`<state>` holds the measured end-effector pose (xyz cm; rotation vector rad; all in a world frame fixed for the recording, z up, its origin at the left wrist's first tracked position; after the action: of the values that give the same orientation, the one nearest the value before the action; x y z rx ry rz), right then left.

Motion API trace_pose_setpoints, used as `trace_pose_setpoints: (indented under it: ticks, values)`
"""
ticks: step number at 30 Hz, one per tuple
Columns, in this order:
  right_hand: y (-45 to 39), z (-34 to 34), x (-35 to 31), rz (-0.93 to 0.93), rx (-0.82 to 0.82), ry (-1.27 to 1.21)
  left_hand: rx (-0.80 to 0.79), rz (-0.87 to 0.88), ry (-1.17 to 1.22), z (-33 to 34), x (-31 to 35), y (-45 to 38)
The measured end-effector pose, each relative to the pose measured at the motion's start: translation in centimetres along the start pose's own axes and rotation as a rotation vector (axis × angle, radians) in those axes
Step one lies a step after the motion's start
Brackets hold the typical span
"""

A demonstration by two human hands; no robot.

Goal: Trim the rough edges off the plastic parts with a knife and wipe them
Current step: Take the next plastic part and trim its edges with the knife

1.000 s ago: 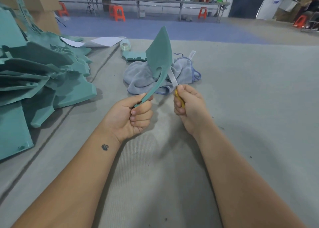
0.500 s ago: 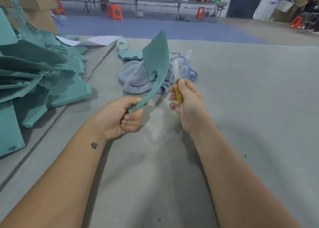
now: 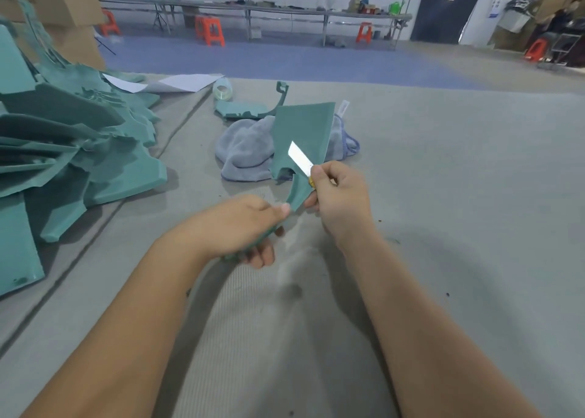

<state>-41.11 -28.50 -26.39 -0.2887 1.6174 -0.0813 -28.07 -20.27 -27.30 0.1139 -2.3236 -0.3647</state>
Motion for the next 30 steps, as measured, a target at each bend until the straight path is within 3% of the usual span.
trace_pose_setpoints:
  ticks: [3,7,10,14,17,19,23,30]
  values:
    - [0.3,0.6,-0.1,0.009,-0.013,-0.15,0.221,0.057,-0.122,-0.6,0.3,-0.8]
    - [0.1,-0.5,-0.5,-0.026,0.043,-0.315,0.41,-0.007,-0.223,-2.2,-1.0,-1.1]
    - [0.0,-1.1,-1.1,-0.066,-0.037,-0.279,0.485,-0.005,0.018,-2.7,-1.3,-1.0]
    - [0.5,0.0,-1.5,0.062,-0.188,-0.355,0.629,0.13,0.289,-3.8,-0.7,0.2]
    - [0.7,0.1,-2.1,0.099,-0.211,-0.515,0.653,0.262,0.186,-4.0,-0.1,1.0]
    - [0.7,-0.2,-2.3,0.114,-0.214,-0.576,0.696,0.237,0.047,-4.1,-0.5,0.8]
    - [0.4,-0.7,-2.0,0.098,-0.181,-0.449,0.709,0.186,-0.273,-3.4,-0.5,0.0]
    - [1.0,0.3,-2.5,0.01,-0.261,-0.144,0.713,0.19,-0.323,-3.0,-0.5,-0.3]
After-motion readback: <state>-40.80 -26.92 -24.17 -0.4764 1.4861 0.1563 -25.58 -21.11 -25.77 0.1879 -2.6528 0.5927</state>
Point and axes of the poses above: each hand's wrist, its own y-axis away from the middle knuckle, its own z-axis out of the palm, x = y × z, the point moved 7 cm from there along -y, towards the middle knuckle, and after that the axes turned 8 degrees about -y, right-handed, at the moved point
